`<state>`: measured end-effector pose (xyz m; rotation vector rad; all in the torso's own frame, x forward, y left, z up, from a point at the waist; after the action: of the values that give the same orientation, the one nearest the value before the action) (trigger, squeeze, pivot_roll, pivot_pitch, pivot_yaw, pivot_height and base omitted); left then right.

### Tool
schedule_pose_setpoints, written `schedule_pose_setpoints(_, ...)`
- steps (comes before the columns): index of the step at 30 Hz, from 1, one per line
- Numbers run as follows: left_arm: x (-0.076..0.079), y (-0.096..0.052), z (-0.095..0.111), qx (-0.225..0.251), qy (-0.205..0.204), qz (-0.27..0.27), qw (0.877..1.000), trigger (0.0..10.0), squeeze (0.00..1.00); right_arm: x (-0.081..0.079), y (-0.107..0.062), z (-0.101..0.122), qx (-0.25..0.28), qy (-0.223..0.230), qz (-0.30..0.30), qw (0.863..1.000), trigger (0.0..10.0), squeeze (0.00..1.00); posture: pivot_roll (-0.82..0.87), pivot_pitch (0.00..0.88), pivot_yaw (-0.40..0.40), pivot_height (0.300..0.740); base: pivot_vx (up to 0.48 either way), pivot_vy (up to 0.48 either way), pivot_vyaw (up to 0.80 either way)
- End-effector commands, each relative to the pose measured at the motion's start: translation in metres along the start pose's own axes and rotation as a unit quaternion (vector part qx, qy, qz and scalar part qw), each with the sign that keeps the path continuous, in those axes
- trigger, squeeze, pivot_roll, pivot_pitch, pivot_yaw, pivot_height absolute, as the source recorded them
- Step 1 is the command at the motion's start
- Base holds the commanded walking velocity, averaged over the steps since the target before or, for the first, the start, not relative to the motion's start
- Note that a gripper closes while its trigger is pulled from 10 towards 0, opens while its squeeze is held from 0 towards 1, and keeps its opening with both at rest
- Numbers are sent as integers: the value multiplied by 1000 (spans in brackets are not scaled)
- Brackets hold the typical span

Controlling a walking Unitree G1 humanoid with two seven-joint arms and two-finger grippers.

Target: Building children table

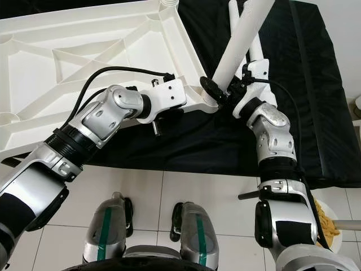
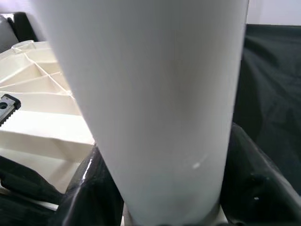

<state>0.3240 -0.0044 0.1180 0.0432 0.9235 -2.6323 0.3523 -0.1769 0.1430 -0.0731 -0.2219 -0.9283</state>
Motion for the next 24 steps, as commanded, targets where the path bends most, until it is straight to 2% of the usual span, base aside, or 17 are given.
schedule_pose_setpoints(1, 19, 6, -32, -75, -10, -73, 994, 10000, 0, 4, -4, -4, -7, 16, -6, 1000, 0, 0, 54, 31, -41, 740, 0, 0, 0)
schedule_pose_setpoints(8, 20, 7, -32, -75, -8, -74, 994, 10000, 0, 4, -4, -5, -6, 18, -4, 1000, 0, 0, 53, 27, -41, 740, 0, 0, 0)
schedule_pose_setpoints(9, 21, 7, -32, -75, -8, -75, 994, 10000, 0, 4, -3, -5, -7, 17, -7, 1000, 10000, 0, 52, 26, -40, 740, 0, 0, 0)
schedule_pose_setpoints(16, 21, 7, -32, -75, -7, -76, 994, 10000, 0, 7, -2, -6, -10, 19, -31, 999, 10000, 0, 52, 26, -42, 740, 0, 0, 0)
schedule_pose_setpoints(20, 22, 8, -32, -75, -8, -76, 994, 10000, 0, 9, -1, -3, -2, 25, -79, 997, 10000, 0, 52, 27, -46, 740, 0, 0, 0)
schedule_pose_setpoints(22, 22, 8, -32, -75, -8, -76, 994, 10000, 0, 9, -1, -3, -2, 25, -79, 997, 10000, 0, 52, 27, -46, 740, 0, 0, 0)
schedule_pose_setpoints(23, 22, 8, -32, -74, -8, -76, 994, 10000, 0, 9, 0, -3, -7, 22, -115, 993, 10000, 0, 48, 35, -46, 740, 0, 0, 0)
schedule_pose_setpoints(24, 22, 8, -32, -74, -8, -76, 994, 10000, 0, 9, 0, -3, -7, 22, -115, 993, 10000, 0, 48, 35, -46, 740, 0, 0, 0)
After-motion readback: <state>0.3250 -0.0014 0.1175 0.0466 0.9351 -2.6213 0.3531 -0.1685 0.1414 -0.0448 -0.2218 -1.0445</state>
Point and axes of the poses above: a point about 5 cm out from each wrist's last joint towards the gripper, its own y axis pointing out of the wrist towards the gripper, its own z axis along the axis of the wrist's last joint, x = y × z, the point moved 3 cm from there along y, pointing out of the wrist towards the gripper, and after that the axes turned 13 degrees about -y, right-handed, at the moved point
